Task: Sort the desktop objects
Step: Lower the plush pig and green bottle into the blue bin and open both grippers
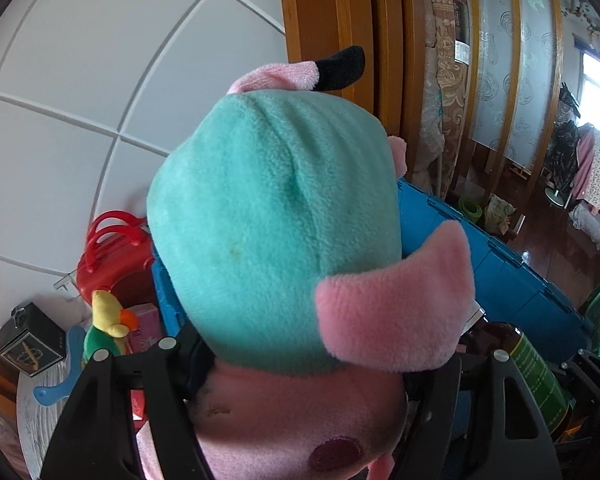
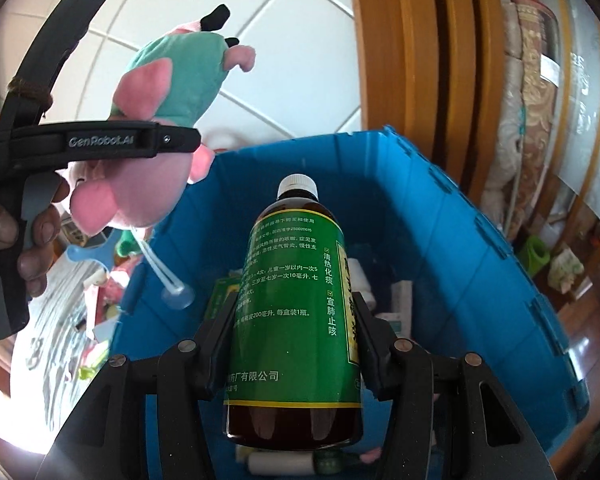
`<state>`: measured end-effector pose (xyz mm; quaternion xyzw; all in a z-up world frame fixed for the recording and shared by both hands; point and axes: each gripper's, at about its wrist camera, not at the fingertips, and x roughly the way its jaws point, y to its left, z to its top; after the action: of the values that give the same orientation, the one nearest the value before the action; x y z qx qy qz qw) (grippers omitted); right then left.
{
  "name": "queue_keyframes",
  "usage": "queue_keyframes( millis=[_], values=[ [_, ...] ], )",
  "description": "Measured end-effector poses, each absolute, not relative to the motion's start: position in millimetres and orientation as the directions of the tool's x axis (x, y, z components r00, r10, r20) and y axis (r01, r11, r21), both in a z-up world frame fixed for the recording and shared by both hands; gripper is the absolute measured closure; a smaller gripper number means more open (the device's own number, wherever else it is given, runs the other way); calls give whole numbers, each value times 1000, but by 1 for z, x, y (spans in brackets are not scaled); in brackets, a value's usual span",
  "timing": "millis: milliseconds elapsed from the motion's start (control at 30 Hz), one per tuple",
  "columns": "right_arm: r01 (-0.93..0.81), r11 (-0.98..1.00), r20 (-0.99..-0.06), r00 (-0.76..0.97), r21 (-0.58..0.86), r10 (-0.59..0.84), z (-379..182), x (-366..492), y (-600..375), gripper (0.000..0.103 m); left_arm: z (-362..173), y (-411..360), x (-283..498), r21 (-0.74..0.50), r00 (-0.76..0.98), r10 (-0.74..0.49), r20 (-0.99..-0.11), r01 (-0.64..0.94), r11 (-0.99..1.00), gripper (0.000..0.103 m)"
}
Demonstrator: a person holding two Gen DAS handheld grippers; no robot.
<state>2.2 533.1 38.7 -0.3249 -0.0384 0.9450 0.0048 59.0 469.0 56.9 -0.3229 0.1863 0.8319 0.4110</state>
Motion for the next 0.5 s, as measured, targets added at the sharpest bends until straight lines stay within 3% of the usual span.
queue_keyframes(
  millis=[100, 167, 500],
  values=[
    [-40, -994, -609, -787, -104, 95, 38, -5, 542, 49, 51, 486, 51, -20, -369, 570, -734, -827, -562, 16],
    [-70, -989, -607, -783, -129, 134, 37, -10, 546, 3, 44, 488, 48, -62, -315, 556, -769, -829, -556, 15],
    [-44, -993, -596, -796, -113, 103, 38, -11, 525, 0, 27, 406, 50, -14, -406, 520, -752, -778, -628, 15]
  ],
)
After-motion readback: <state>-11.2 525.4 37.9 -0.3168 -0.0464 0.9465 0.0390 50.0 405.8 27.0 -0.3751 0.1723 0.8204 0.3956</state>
